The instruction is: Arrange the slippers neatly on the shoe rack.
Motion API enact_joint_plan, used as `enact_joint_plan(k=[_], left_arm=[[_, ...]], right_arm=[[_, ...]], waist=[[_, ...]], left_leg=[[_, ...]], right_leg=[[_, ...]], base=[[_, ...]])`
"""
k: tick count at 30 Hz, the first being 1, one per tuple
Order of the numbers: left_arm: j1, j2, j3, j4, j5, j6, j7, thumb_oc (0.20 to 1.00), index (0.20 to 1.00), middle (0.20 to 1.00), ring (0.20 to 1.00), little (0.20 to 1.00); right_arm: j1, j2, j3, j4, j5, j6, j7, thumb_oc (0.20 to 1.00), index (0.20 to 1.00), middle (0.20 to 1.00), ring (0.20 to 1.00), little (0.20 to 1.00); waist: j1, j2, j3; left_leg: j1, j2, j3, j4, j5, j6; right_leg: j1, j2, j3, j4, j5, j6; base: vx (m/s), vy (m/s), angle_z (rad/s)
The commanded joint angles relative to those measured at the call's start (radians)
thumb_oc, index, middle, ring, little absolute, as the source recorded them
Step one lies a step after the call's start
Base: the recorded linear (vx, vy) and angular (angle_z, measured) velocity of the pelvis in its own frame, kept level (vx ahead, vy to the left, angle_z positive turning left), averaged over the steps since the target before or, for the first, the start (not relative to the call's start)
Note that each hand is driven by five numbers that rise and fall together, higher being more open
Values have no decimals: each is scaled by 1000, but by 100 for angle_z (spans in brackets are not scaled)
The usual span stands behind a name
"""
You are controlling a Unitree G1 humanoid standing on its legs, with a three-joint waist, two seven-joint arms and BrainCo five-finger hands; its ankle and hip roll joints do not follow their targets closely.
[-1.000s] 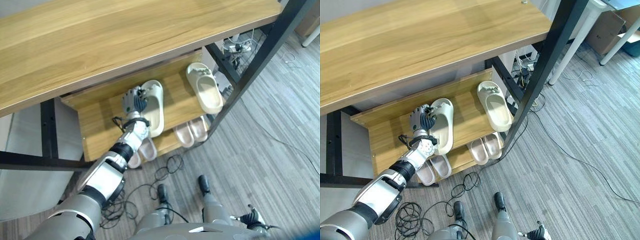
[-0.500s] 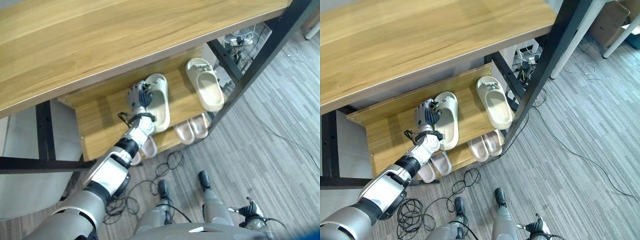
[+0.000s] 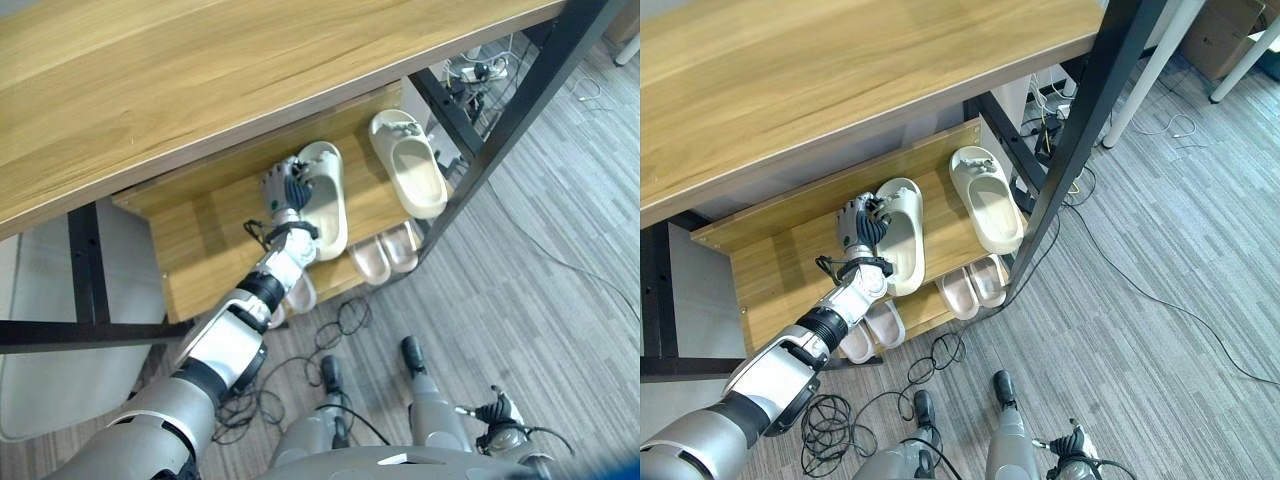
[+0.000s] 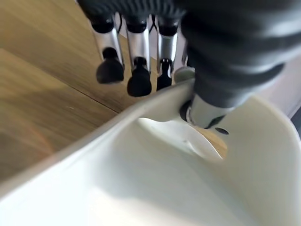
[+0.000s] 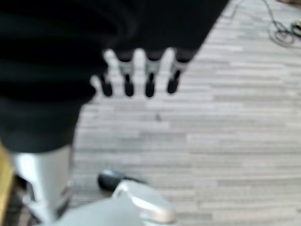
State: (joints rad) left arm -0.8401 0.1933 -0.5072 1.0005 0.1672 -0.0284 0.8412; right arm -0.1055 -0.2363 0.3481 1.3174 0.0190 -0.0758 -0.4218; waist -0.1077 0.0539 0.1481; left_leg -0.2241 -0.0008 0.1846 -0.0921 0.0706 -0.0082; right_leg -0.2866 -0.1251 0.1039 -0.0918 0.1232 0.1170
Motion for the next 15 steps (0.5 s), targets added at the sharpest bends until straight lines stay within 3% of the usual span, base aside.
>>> enact_joint_plan(k=[1, 15], left_arm=[[-26, -184, -18, 121, -29, -10, -55, 200, 200, 200, 200, 200], [-27, -237, -26, 140, -59, -12, -48, 200, 200, 200, 200, 200]], right_arm=[[-72, -61, 17, 18, 33, 8, -15, 1000, 1000, 1000, 1000, 1000], [-88, -59, 24, 27, 43, 8, -26, 1000, 1000, 1000, 1000, 1000]], waist=[[-58, 84, 45], [-64, 89, 53]], left_leg=[[34, 10, -54, 5, -69, -36], [33, 18, -51, 5, -66, -40]], right_leg=[[6, 31, -34, 92, -142, 14], [-4, 40, -33, 97, -143, 9]], base=[[0, 0, 0], [0, -2, 0]])
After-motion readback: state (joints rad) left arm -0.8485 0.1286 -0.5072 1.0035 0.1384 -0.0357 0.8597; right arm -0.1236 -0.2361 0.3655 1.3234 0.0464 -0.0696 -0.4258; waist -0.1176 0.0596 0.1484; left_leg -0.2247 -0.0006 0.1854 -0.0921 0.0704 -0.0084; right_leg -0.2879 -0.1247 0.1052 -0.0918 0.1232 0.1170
